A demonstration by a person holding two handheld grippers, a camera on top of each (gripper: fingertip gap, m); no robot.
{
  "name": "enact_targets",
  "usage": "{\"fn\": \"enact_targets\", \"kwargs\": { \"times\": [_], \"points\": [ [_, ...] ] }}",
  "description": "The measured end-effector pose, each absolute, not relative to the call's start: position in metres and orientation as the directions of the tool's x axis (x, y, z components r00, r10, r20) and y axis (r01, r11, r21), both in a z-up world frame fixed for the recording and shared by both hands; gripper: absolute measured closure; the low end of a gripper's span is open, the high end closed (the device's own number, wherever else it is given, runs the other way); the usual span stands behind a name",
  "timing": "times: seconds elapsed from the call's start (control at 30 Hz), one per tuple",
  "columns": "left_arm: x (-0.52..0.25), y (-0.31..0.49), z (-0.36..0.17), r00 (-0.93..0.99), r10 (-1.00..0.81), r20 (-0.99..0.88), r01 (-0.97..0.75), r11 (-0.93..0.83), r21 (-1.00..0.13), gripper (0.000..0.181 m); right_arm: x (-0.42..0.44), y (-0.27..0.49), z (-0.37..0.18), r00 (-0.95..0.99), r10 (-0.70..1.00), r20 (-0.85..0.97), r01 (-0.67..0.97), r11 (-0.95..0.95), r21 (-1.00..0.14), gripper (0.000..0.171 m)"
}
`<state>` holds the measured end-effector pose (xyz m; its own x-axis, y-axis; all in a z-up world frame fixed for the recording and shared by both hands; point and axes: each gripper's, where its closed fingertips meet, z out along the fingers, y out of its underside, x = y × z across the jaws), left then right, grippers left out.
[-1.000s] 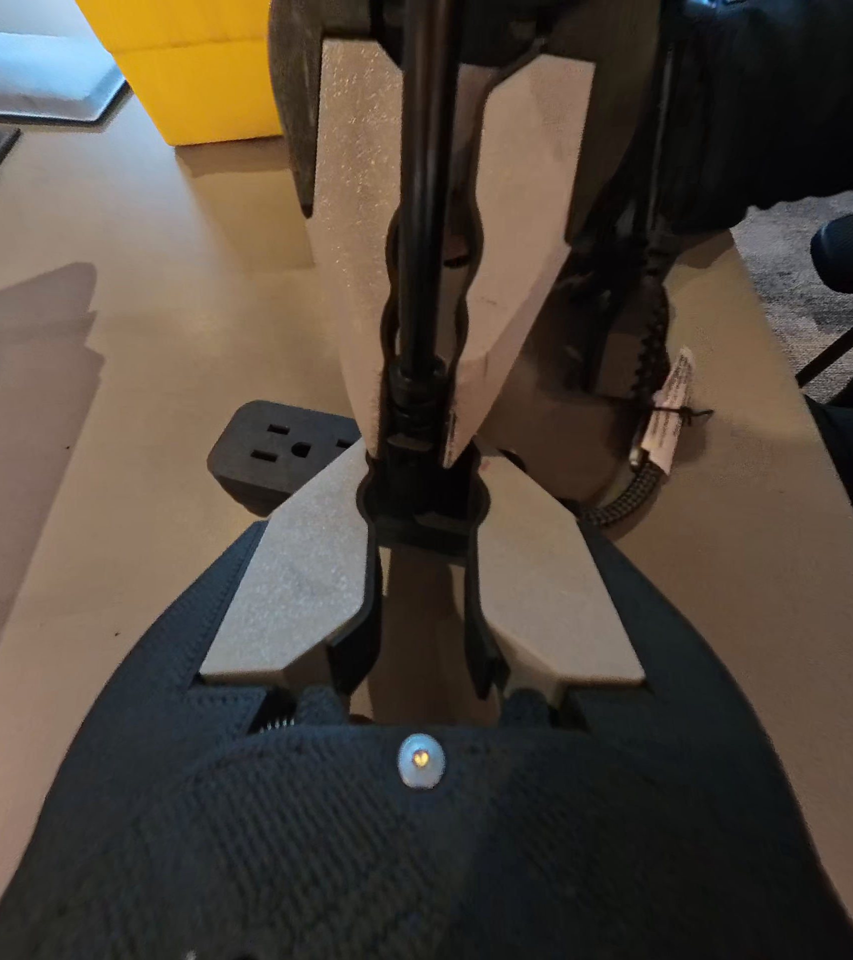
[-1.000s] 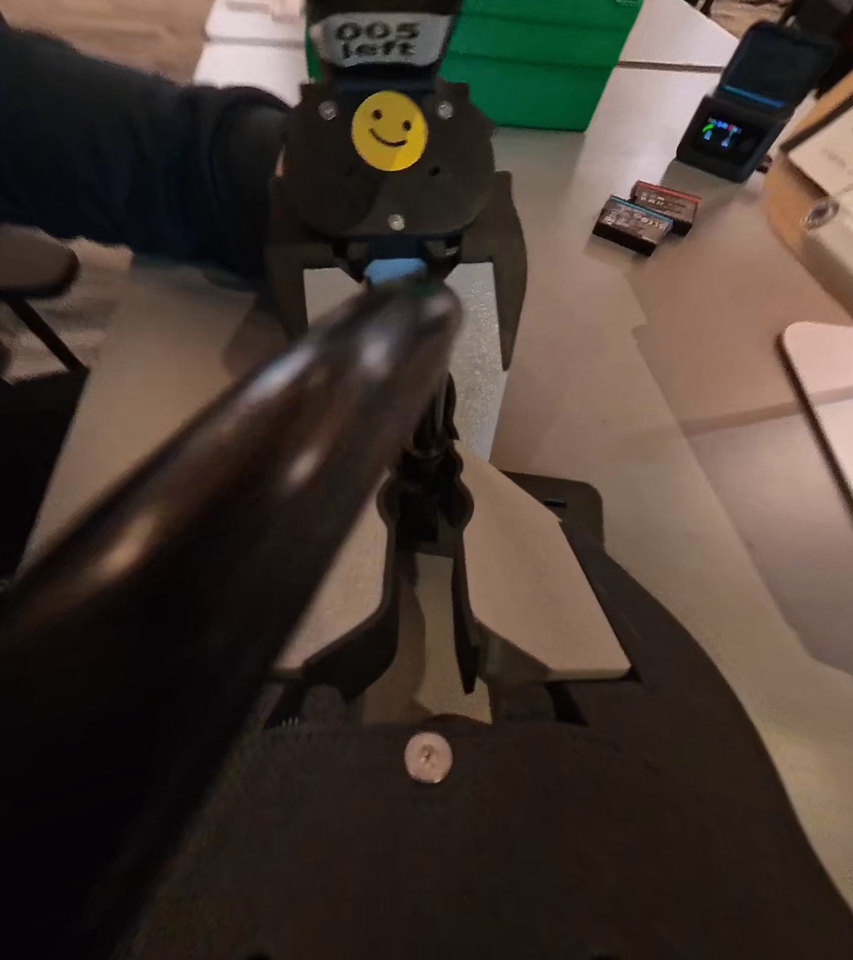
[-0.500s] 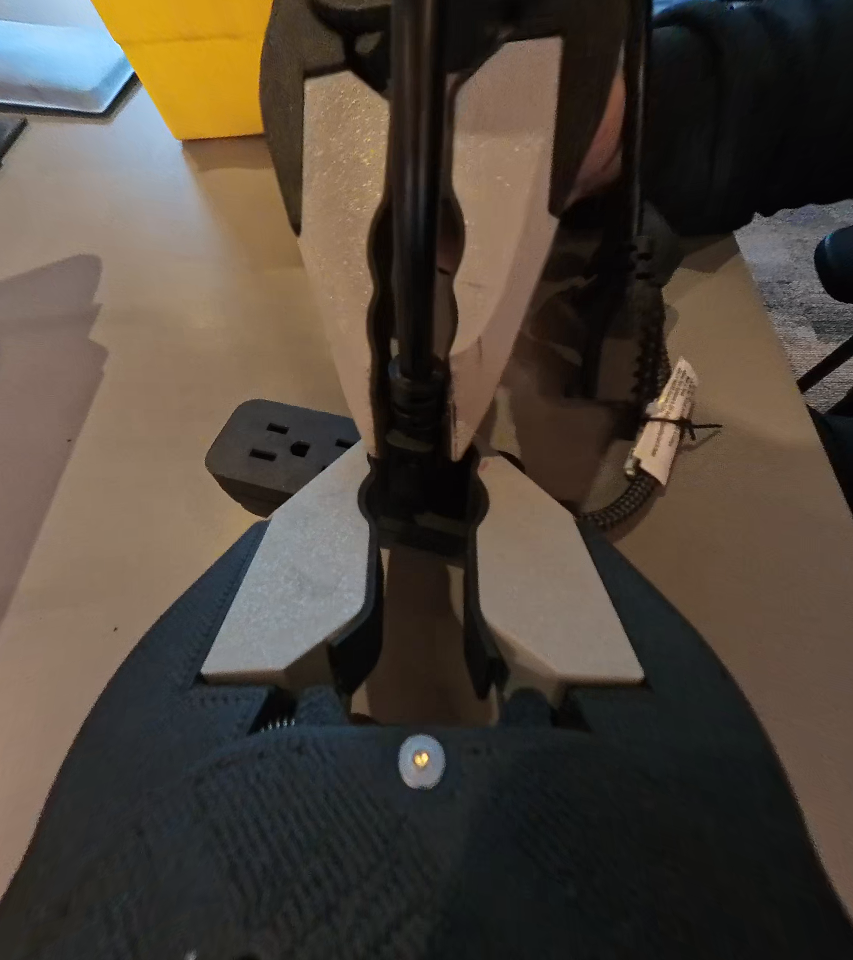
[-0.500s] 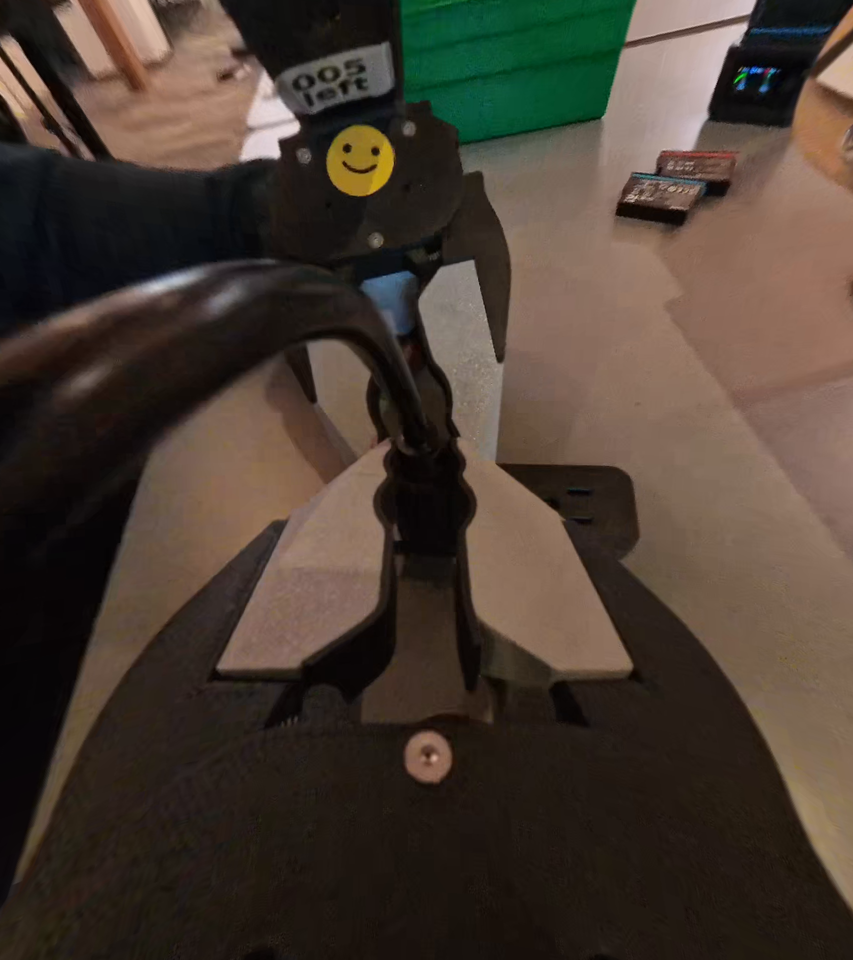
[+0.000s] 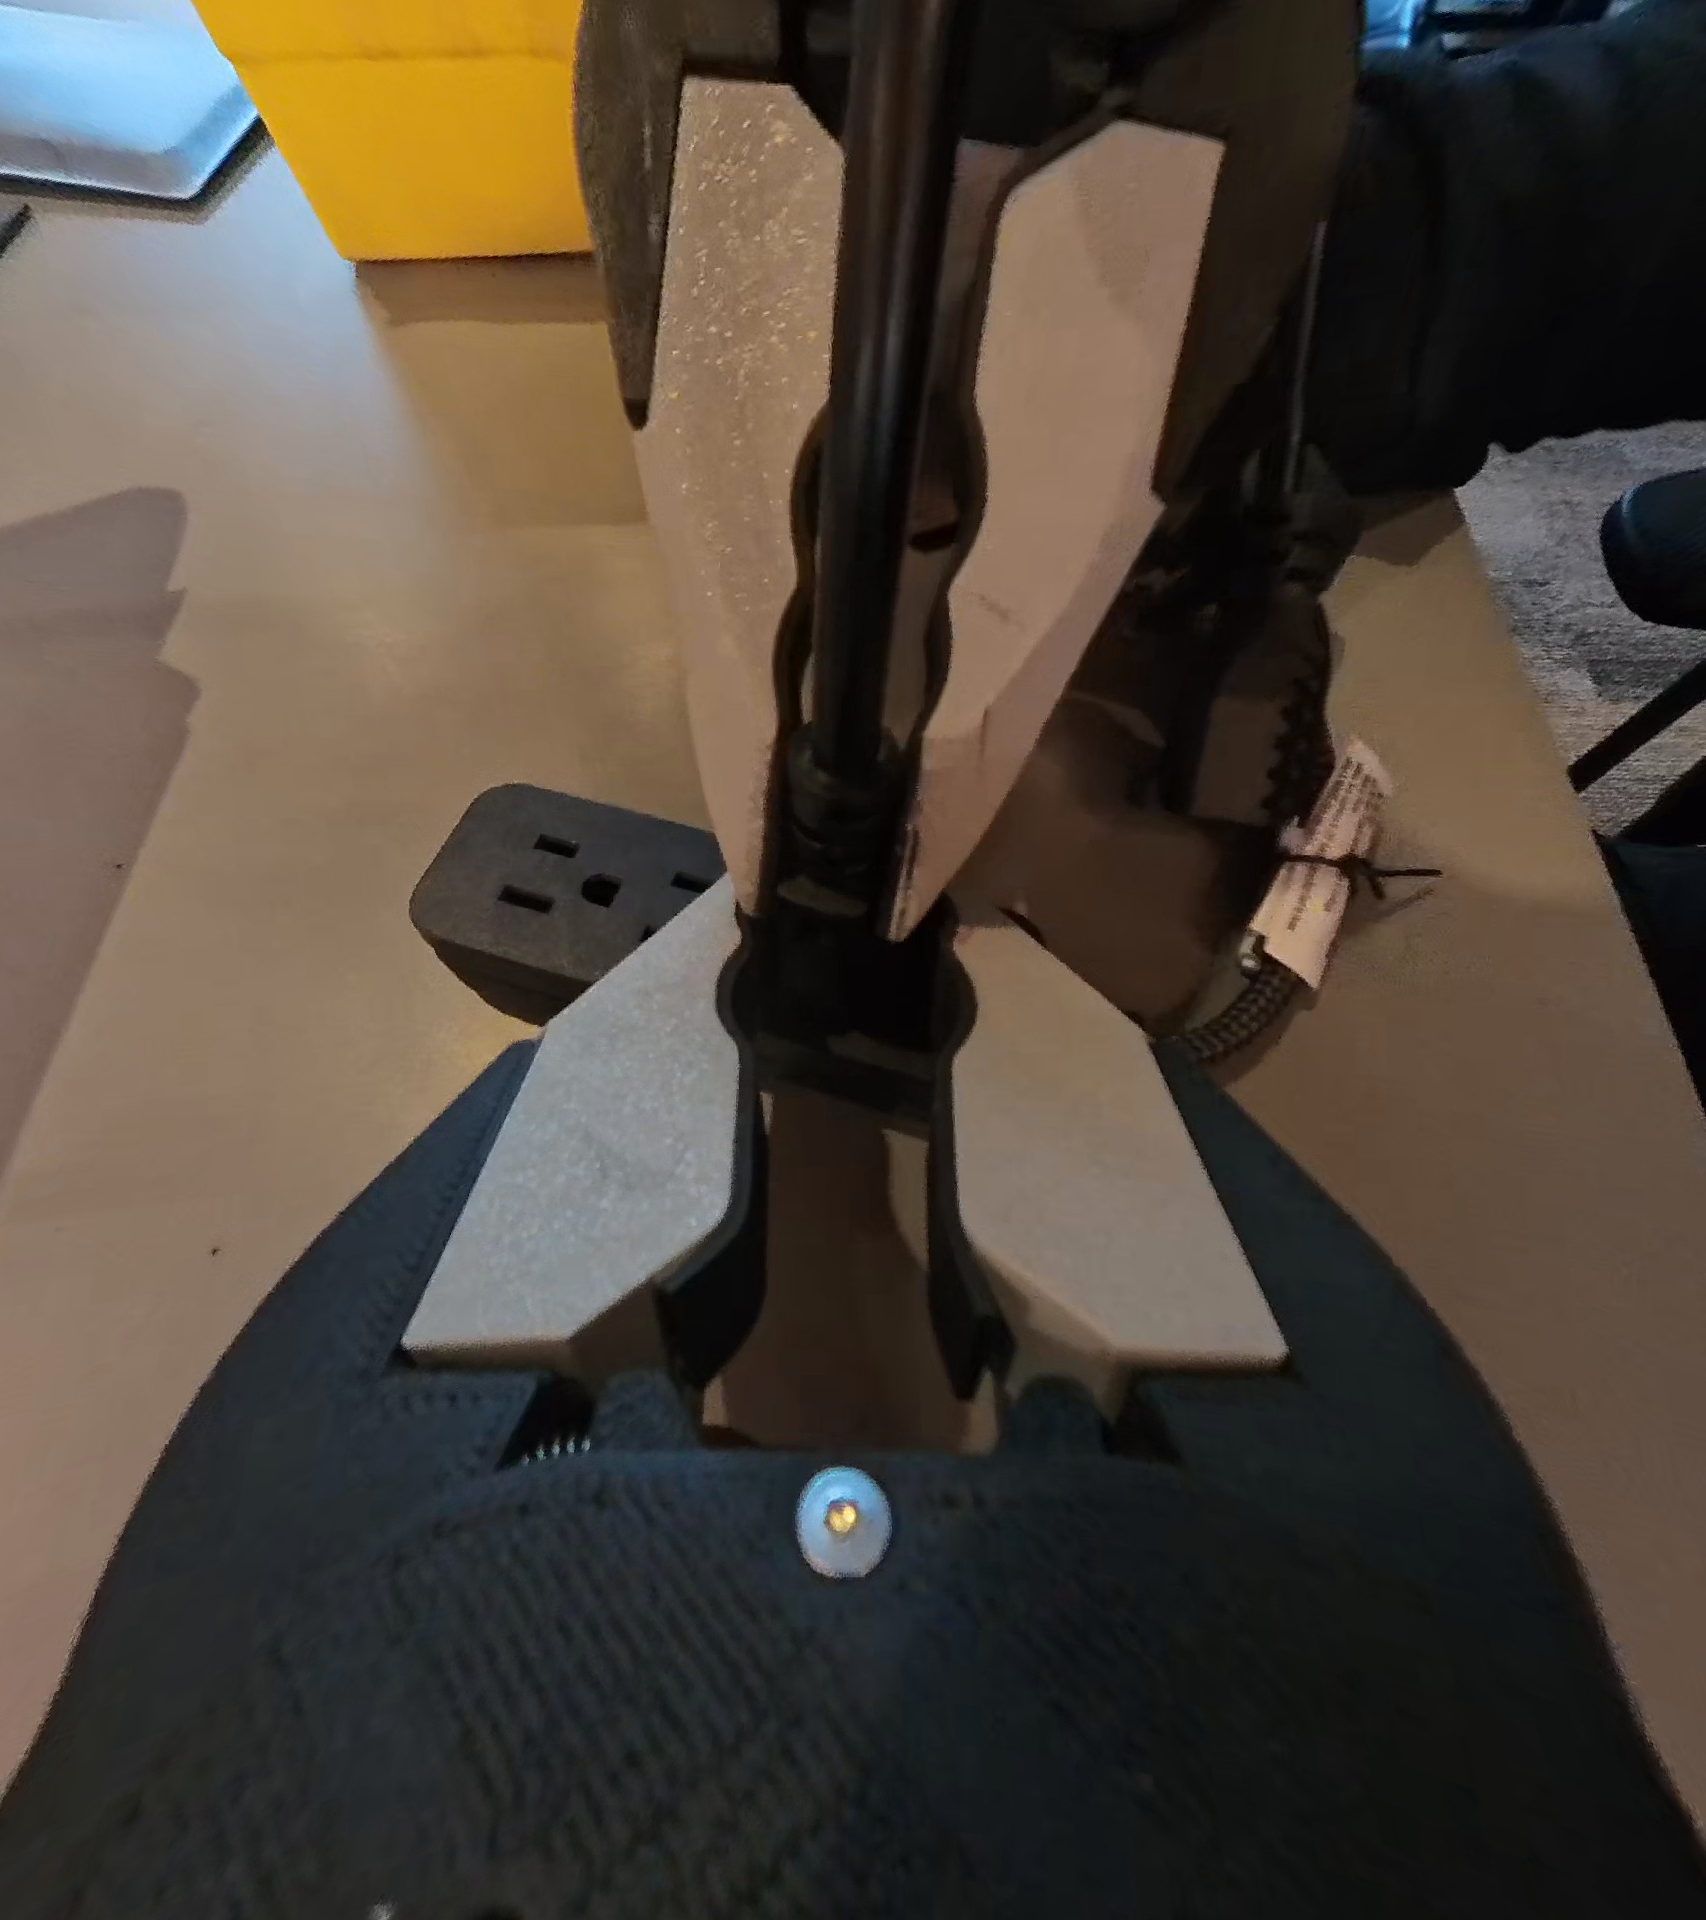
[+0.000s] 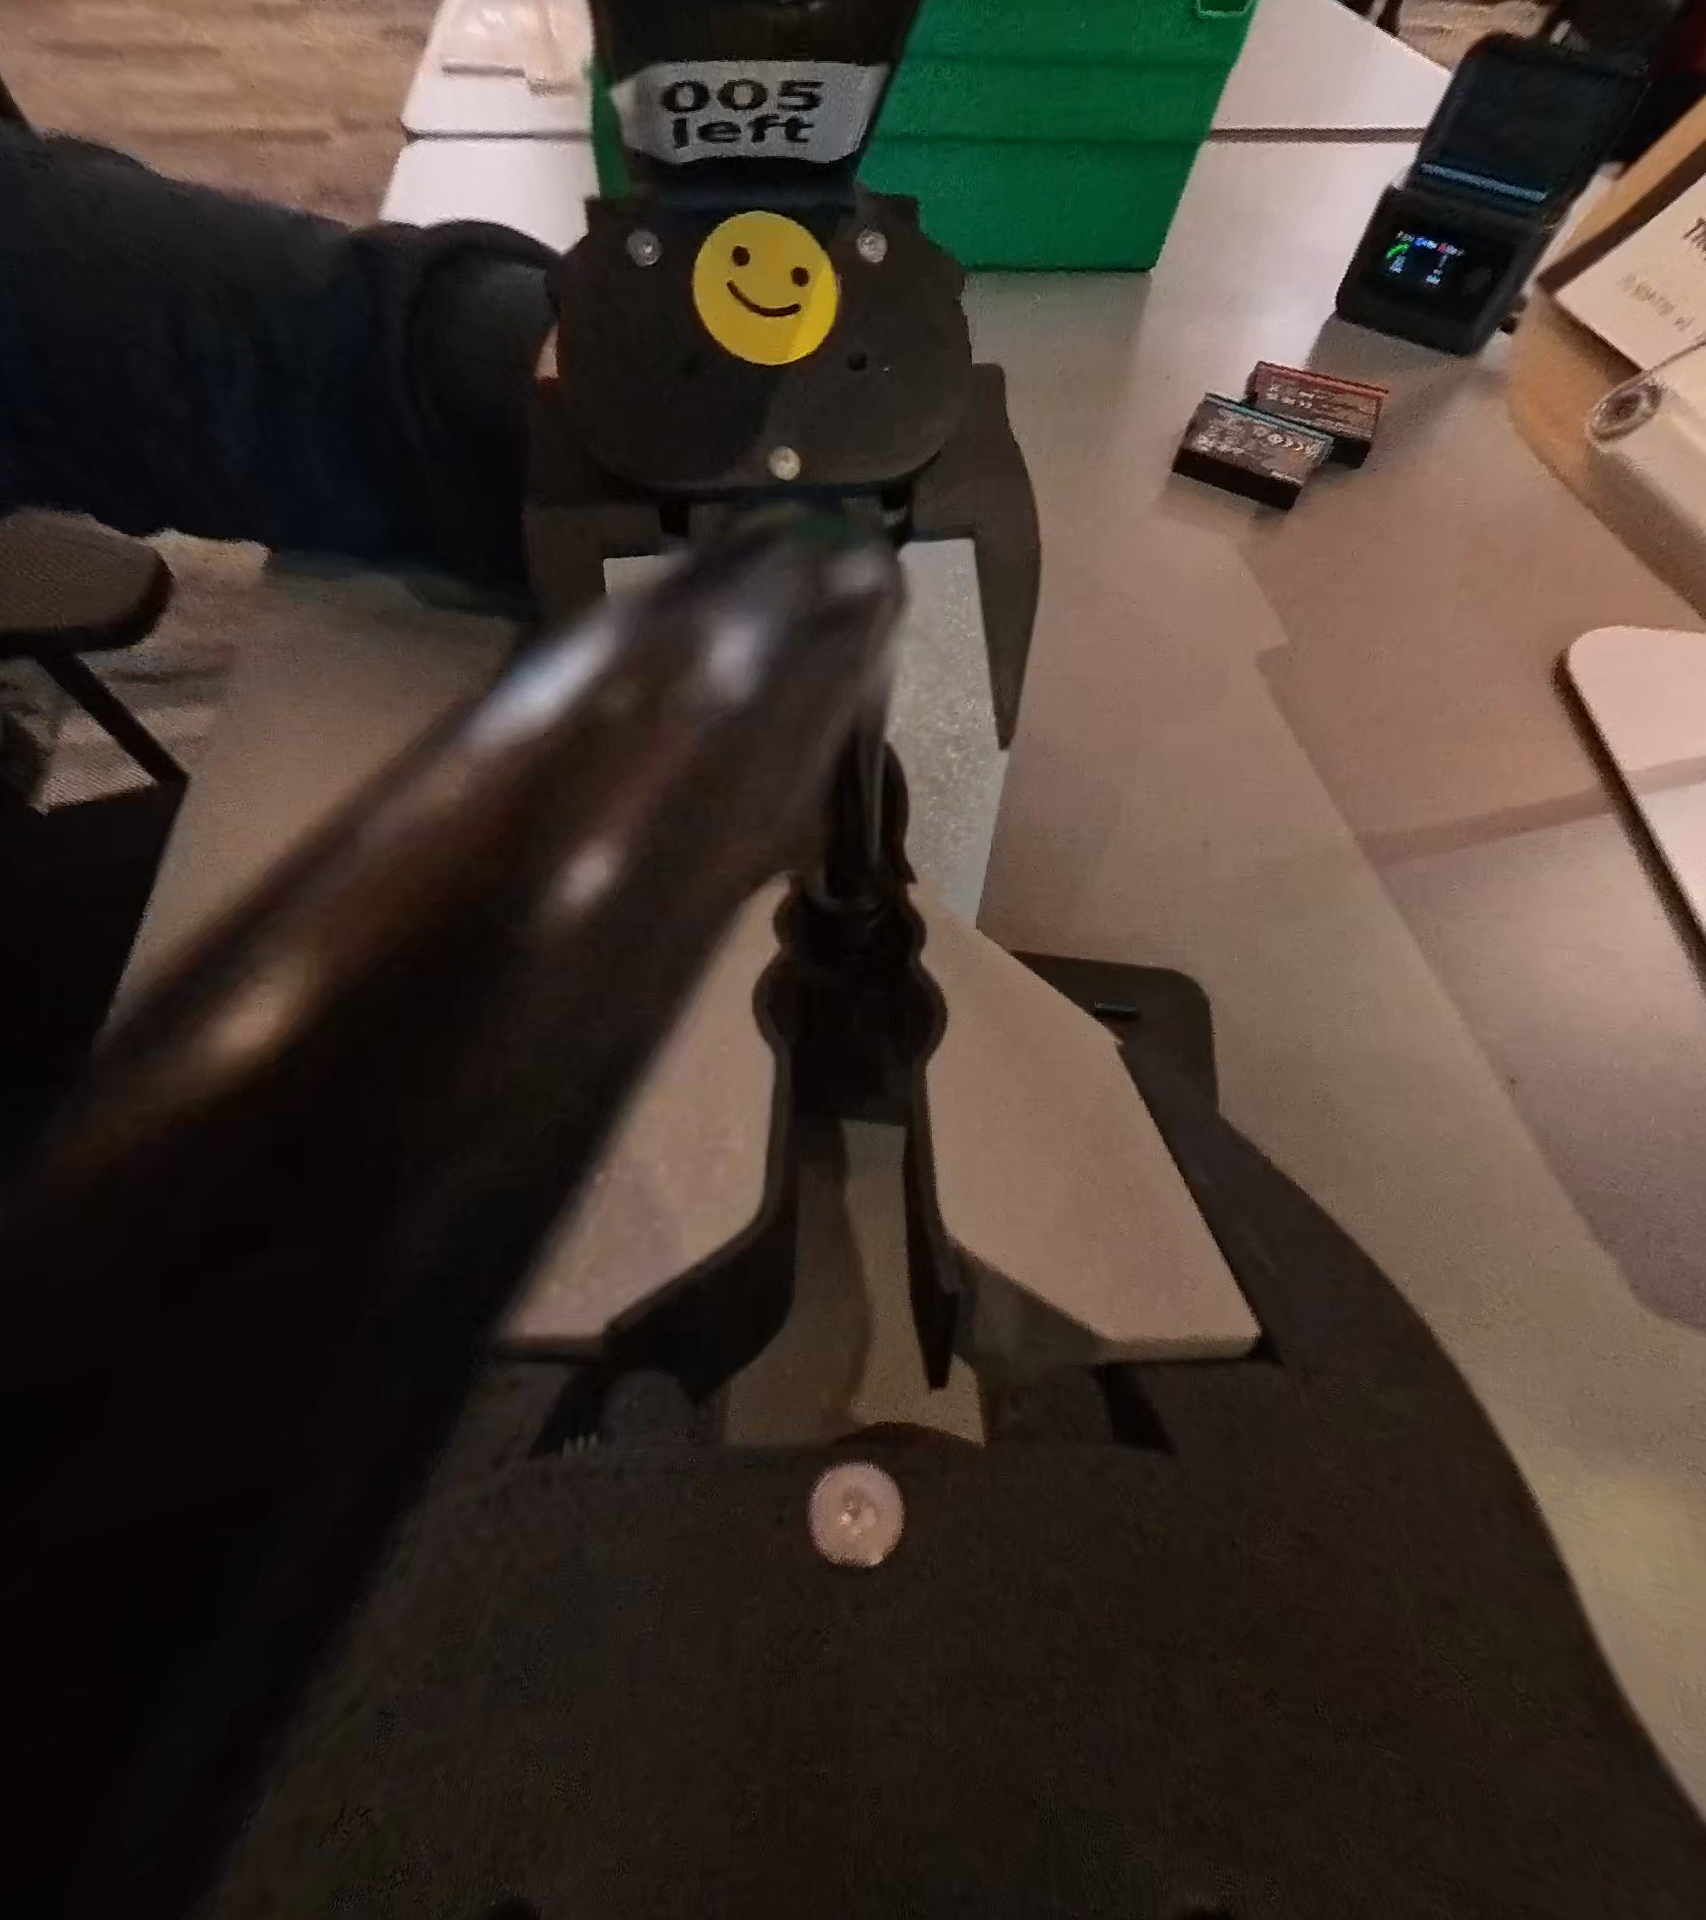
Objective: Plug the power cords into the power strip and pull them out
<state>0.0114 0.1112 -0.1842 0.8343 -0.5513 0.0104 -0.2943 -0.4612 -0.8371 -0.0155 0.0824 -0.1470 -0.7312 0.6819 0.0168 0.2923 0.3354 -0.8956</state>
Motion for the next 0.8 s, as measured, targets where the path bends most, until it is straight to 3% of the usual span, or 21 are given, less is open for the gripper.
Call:
{"fn": "enact_targets", "kwargs": {
  "times": [0.03,0.3,0.67,0.8],
  "points": [
    [0.011,0.111,-0.184,0.835,-0.550,0.004,-0.298,-0.459,-0.837,0.153,-0.016,0.083,-0.146,-0.732,0.681,-0.026,0.311,0.299,-0.902,0.158],
    [0.007,0.106,-0.183,0.824,-0.567,0.008,-0.300,-0.448,-0.842,0.154,-0.018,0.084,-0.142,-0.733,0.606,-0.310,0.437,0.070,-0.897,0.155],
    [0.007,0.094,-0.183,0.790,-0.613,-0.004,-0.335,-0.426,-0.840,0.149,-0.015,0.081,-0.146,-0.753,0.614,-0.238,0.395,0.133,-0.909,0.156],
    [0.002,0.099,-0.183,0.809,-0.588,-0.018,-0.332,-0.431,-0.839,0.156,-0.016,0.085,-0.148,-0.744,0.647,-0.167,0.363,0.182,-0.914,0.157]
  ]
}}
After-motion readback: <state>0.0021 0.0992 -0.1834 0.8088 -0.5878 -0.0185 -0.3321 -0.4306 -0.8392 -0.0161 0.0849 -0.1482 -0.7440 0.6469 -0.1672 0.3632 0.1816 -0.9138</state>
